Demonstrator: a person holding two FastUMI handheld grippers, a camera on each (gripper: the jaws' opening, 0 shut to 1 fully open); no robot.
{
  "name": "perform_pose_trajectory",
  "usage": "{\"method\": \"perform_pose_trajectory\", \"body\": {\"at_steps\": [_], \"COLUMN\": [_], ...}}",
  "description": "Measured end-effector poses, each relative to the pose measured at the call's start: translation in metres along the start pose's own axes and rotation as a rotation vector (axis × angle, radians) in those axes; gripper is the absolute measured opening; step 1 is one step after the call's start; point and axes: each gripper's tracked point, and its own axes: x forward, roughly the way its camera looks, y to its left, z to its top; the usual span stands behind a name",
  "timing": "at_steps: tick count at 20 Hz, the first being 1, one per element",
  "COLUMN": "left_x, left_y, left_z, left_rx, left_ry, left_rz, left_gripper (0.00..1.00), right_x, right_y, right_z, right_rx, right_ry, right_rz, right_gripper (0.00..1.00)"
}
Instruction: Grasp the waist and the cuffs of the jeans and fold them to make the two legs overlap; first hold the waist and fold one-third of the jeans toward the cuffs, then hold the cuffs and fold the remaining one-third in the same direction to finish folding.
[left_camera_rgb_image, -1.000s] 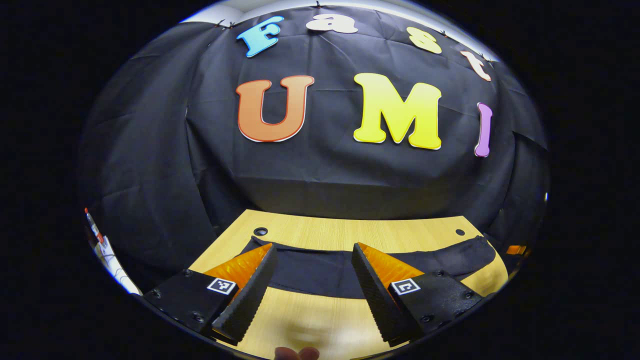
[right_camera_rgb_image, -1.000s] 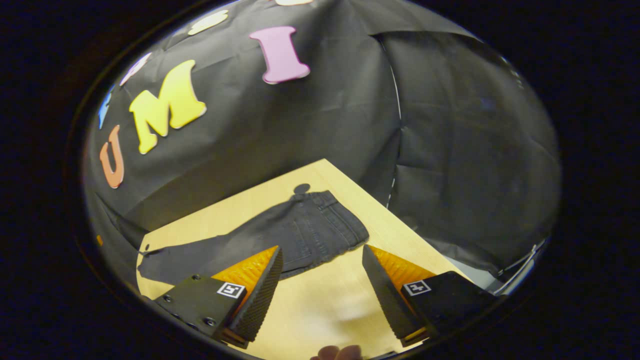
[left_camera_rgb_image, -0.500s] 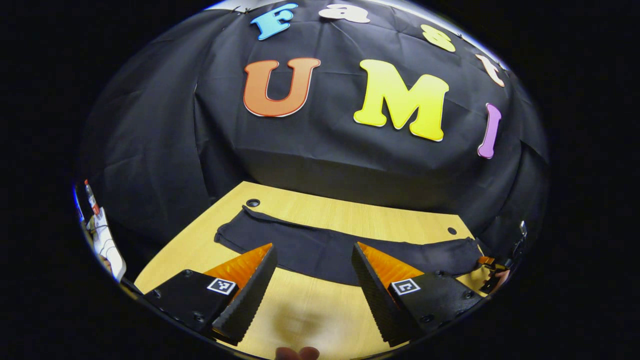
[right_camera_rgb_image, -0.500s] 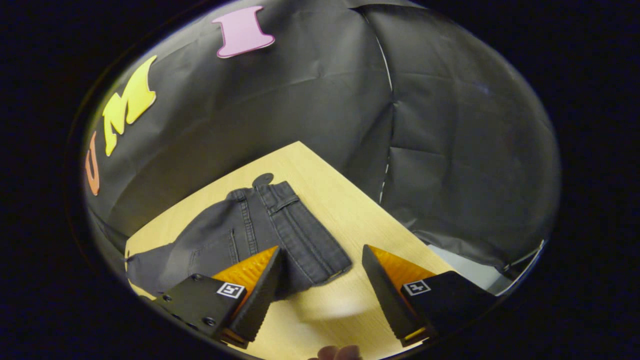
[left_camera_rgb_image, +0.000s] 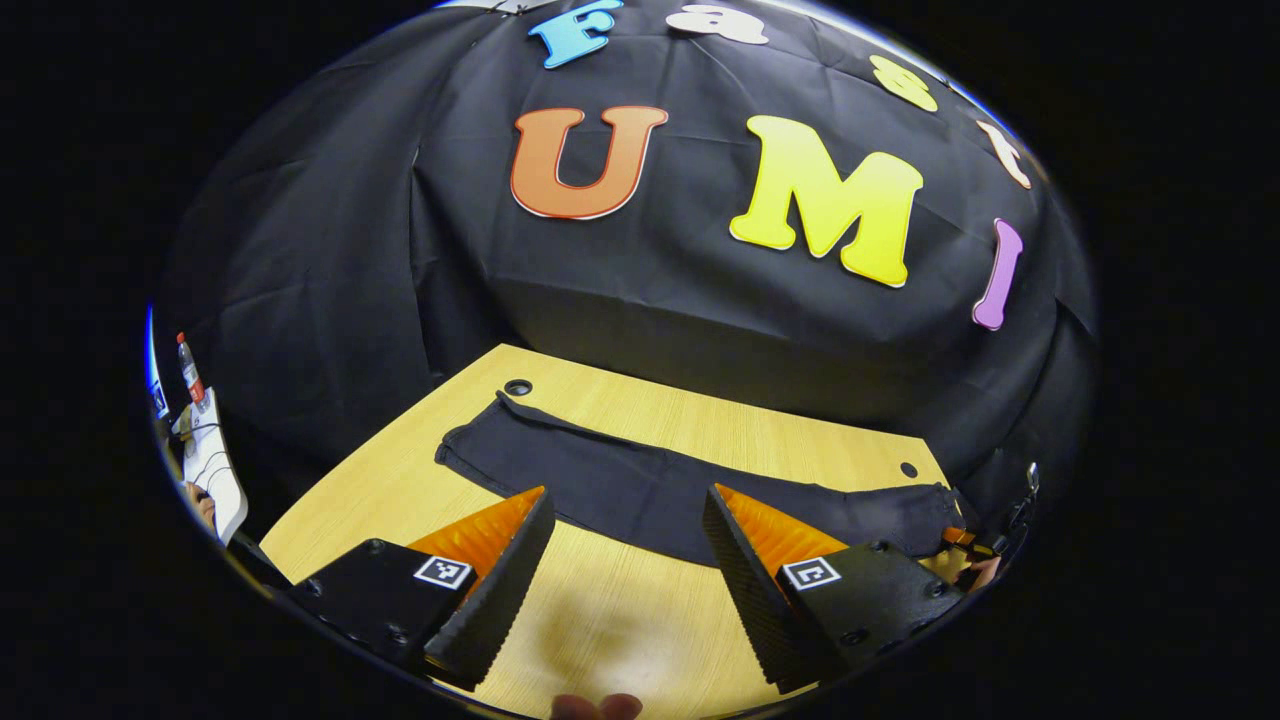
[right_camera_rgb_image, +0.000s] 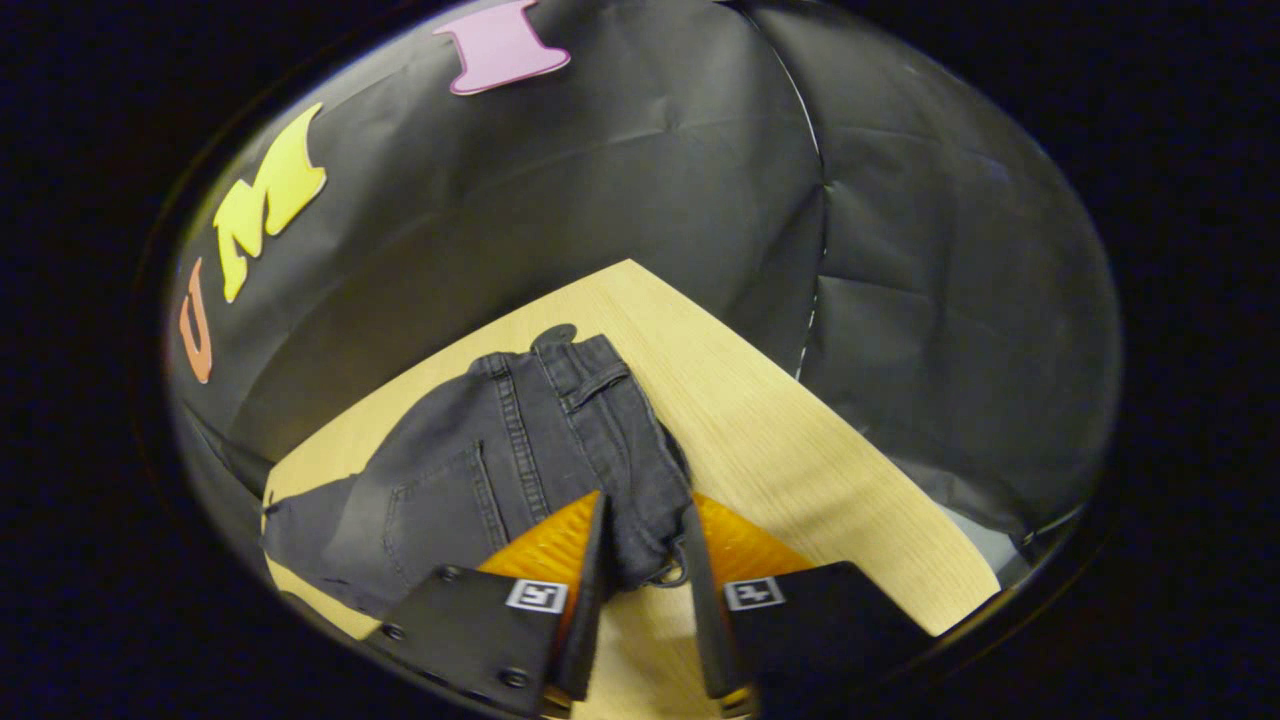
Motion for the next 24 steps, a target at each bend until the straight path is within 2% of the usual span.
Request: {"method": "perform_pose_trajectory", "body": {"at_steps": [2, 4, 7, 8, 14, 18, 19, 21, 24], "left_x": [-0.001, -0.005, -0.01, -0.012, -0.023, -0.03, -0.033, -0.038, -0.046], "left_y": [0.008, 0.02, 0.04, 0.047, 0.087, 0.112, 0.117, 0.13, 0.148], "left_z": [0.001, 0.0, -0.003, -0.006, 0.002, 0.014, 0.016, 0.02, 0.028], "left_rx": [-0.009, -0.018, -0.054, -0.063, -0.134, -0.156, -0.158, -0.153, -0.134], "left_ry": [-0.006, -0.009, -0.019, -0.014, -0.068, -0.113, -0.122, -0.142, -0.168], "left_rz": [0.002, 0.012, 0.029, 0.037, 0.071, 0.087, 0.09, 0.1, 0.112], "left_gripper": [0.97, 0.96, 0.96, 0.96, 0.97, 0.98, 0.98, 0.98, 0.98], "right_x": [-0.004, -0.014, -0.038, -0.047, -0.104, -0.135, -0.14, -0.151, -0.157], "right_y": [-0.001, 0.002, 0.021, 0.028, 0.086, 0.159, 0.179, 0.211, 0.261], "right_z": [0.004, 0.008, 0.031, 0.037, 0.07, 0.083, 0.082, 0.078, 0.065], "right_rx": [-0.023, -0.037, -0.064, -0.094, -0.244, -0.337, -0.349, -0.368, -0.436], "right_ry": [0.017, 0.021, -0.025, -0.042, -0.153, -0.219, -0.229, -0.244, -0.262], "right_rz": [-0.021, -0.038, -0.026, -0.022, 0.013, 0.094, 0.114, 0.145, 0.191], "right_gripper": [0.22, 0.12, 0.08, 0.04, 0.04, 0.04, 0.0, 0.04, 0.04]}}
